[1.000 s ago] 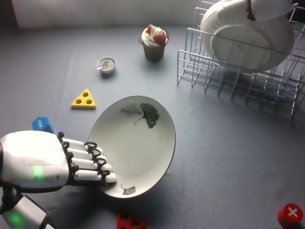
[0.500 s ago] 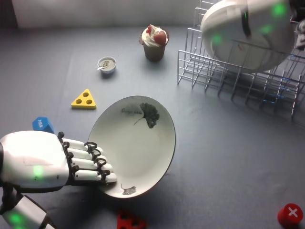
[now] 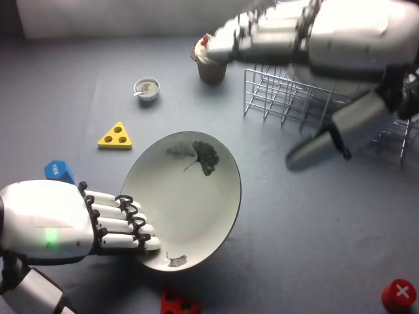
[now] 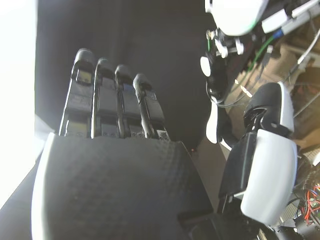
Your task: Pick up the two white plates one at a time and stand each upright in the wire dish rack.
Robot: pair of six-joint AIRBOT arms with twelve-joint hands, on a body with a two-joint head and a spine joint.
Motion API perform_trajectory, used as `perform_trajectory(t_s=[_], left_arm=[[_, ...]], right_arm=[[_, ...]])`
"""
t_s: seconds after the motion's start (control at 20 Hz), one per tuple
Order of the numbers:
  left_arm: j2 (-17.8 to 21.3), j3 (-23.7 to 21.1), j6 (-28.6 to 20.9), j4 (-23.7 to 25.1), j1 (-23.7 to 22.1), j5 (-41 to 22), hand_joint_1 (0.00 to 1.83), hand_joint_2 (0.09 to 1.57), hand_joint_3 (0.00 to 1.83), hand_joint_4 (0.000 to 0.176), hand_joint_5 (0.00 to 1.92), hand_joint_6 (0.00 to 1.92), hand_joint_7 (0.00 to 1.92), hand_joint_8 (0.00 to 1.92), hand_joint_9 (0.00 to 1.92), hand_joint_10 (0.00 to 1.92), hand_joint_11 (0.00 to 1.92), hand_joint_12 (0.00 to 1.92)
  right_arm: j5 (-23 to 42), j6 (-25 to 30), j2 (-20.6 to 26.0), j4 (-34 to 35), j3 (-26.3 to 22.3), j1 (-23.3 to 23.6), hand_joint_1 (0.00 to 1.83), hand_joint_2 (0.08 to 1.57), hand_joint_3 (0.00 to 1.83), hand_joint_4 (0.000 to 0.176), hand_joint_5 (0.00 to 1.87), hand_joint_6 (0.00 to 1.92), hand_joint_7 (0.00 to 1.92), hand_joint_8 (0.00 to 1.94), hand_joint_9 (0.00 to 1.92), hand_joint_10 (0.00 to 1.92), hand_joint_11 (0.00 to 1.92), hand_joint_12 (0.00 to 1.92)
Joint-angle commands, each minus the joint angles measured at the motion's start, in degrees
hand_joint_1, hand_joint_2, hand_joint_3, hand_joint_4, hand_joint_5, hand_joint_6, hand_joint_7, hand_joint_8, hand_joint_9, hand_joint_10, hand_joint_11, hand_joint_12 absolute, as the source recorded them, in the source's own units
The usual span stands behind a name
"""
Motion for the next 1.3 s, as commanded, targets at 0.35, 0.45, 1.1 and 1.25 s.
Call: perform_trajectory(t_s=[0.35, 0.45, 1.1, 1.25], left_arm=[[-0.84, 0.19, -0.36, 1.64, 0.79, 1.32, 0.05, 0.96, 0.00, 0.000, 0.14, 0.01, 0.13, 0.01, 0.13, 0.00, 0.15, 0.00], [-0.84, 0.20, -0.36, 1.63, 0.84, 1.32, 0.04, 0.96, 0.00, 0.000, 0.14, 0.01, 0.13, 0.00, 0.14, 0.01, 0.17, 0.01], [-0.87, 0.34, -0.36, 1.54, 0.73, 1.32, 0.04, 0.96, 0.00, 0.000, 0.13, 0.00, 0.15, 0.00, 0.15, 0.01, 0.18, 0.01], [-0.89, 0.34, -0.36, 1.50, 0.69, 1.32, 0.03, 0.96, 0.00, 0.000, 0.13, 0.00, 0.15, 0.00, 0.17, 0.01, 0.18, 0.01]], right_arm=[[-1.89, -2.37, -0.61, -5.15, -3.82, -0.77, 1.06, 0.84, 0.00, 0.000, 0.08, 0.02, 0.08, 0.01, 0.12, 0.02, 0.17, 0.04], [-3.45, -2.38, -0.90, -7.74, -4.96, -1.16, 1.12, 0.84, 0.00, 0.000, 0.08, 0.01, 0.08, 0.01, 0.13, 0.02, 0.20, 0.05], [-13.75, -12.41, -6.08, 4.24, -10.20, -3.07, 1.24, 0.96, 0.00, 0.000, 0.33, 0.01, 0.31, 0.01, 0.30, 0.01, 0.32, 0.10], [-15.10, -17.68, -7.49, 8.79, -10.59, -3.61, 1.24, 1.00, 0.01, 0.000, 0.35, 0.00, 0.33, 0.00, 0.33, 0.00, 0.33, 0.11]])
